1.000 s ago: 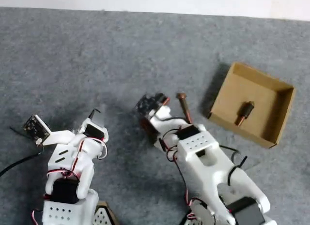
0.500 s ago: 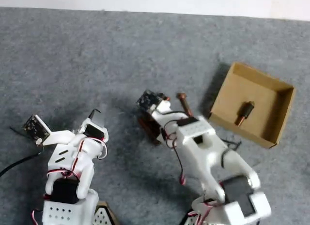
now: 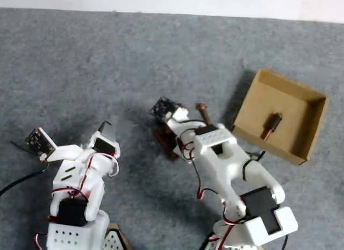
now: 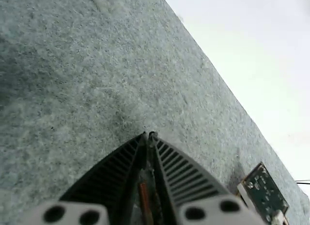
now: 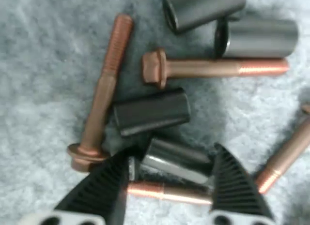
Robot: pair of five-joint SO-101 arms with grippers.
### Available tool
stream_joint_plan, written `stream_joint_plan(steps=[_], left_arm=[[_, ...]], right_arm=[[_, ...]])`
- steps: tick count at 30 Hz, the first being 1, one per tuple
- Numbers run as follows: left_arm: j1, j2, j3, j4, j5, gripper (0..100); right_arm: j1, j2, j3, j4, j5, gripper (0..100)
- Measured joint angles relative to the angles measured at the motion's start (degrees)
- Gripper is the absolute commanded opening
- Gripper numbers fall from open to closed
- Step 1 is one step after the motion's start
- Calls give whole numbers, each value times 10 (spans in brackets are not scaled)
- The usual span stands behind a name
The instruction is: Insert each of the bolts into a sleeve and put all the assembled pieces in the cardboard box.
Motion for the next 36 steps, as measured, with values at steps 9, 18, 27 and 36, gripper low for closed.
stream_joint_plan(steps=[9, 18, 27, 36], left_arm=[[0, 0, 0, 0, 0, 31], [0, 0, 0, 0, 0, 31], [0, 0, 21, -41, 0, 31], [0, 0, 21, -45, 0, 31]], right_arm=[[8, 0, -4, 0, 0, 51], [8, 0, -4, 0, 0, 51], [7, -80, 13, 23, -84, 51], [7, -240, 88, 94, -168, 43]])
